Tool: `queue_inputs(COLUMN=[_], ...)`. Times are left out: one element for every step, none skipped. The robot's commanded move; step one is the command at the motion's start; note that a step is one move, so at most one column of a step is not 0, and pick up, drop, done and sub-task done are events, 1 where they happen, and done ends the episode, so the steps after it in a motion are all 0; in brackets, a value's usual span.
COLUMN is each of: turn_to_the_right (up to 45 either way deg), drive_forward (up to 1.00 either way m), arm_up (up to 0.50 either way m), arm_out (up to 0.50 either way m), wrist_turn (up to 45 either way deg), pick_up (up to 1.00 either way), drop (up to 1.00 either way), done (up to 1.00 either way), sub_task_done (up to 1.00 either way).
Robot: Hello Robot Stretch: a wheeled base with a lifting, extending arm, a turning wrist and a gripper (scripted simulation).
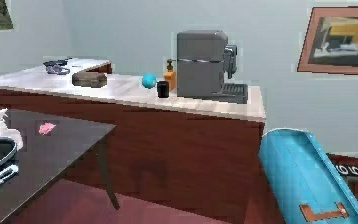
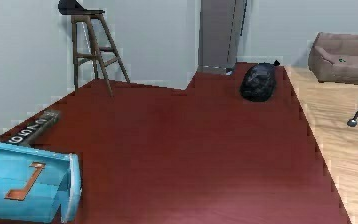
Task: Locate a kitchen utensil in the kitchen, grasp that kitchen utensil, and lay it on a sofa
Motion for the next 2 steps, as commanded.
queue_inputs(turn_to_the_right=[0.0, -45.0], drive_forward=[0.50, 0.00], arm_up=[0.00, 0.00], arm_out=[0.00, 0.00], wrist_turn=[0.0, 0.0], pick_up=[0.00, 0.00], drop=[0.00, 0.00], done=[0.00, 0.00], sub_task_done=[0.00, 0.00])
